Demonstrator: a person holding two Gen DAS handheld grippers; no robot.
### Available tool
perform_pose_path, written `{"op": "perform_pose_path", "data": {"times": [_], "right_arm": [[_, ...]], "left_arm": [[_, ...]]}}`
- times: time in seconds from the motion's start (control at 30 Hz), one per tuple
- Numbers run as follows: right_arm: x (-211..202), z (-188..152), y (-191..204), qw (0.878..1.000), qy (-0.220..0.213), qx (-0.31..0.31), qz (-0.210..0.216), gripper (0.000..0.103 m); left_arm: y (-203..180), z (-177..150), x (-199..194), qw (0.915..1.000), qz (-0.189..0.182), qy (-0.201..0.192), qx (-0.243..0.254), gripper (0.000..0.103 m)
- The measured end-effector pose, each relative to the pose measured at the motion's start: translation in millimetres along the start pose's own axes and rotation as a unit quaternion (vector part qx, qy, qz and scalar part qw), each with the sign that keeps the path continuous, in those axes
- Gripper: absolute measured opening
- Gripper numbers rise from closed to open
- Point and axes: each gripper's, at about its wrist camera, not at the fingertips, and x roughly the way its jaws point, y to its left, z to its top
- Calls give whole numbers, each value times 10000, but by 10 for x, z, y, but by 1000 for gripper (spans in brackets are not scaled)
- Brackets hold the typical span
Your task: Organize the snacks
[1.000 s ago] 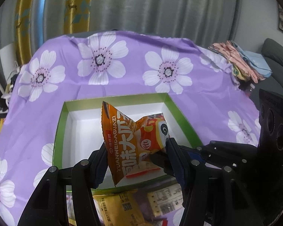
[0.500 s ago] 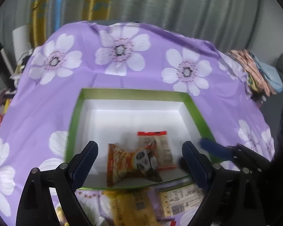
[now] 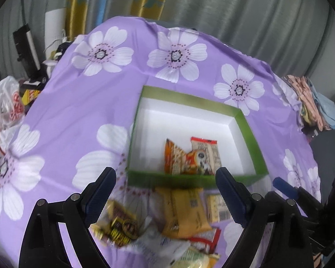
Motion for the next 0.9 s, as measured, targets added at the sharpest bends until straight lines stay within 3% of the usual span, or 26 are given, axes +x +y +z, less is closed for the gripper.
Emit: {"op": "perform_pose_path", "data": {"times": [0.33,0.57,0.7,0.9], "right_arm": [[-119,-333,173,9985,342,-217,368,58],[40,-665,388,9901,857,-325,1062,56],[155,-724,509,9850,990,-522,1315,55],[361,-765,552,9768,1225,-307,1729,54]], "left_arm": [[128,-547,-253,9984,-69,355,-429,91],[183,-920,-343,9953,-191,651,-688,91],[207,-1047,-275,9904,-420,934,-923,91],[242,-1180,-182,9829,-719,1168,-1230,91]]}}
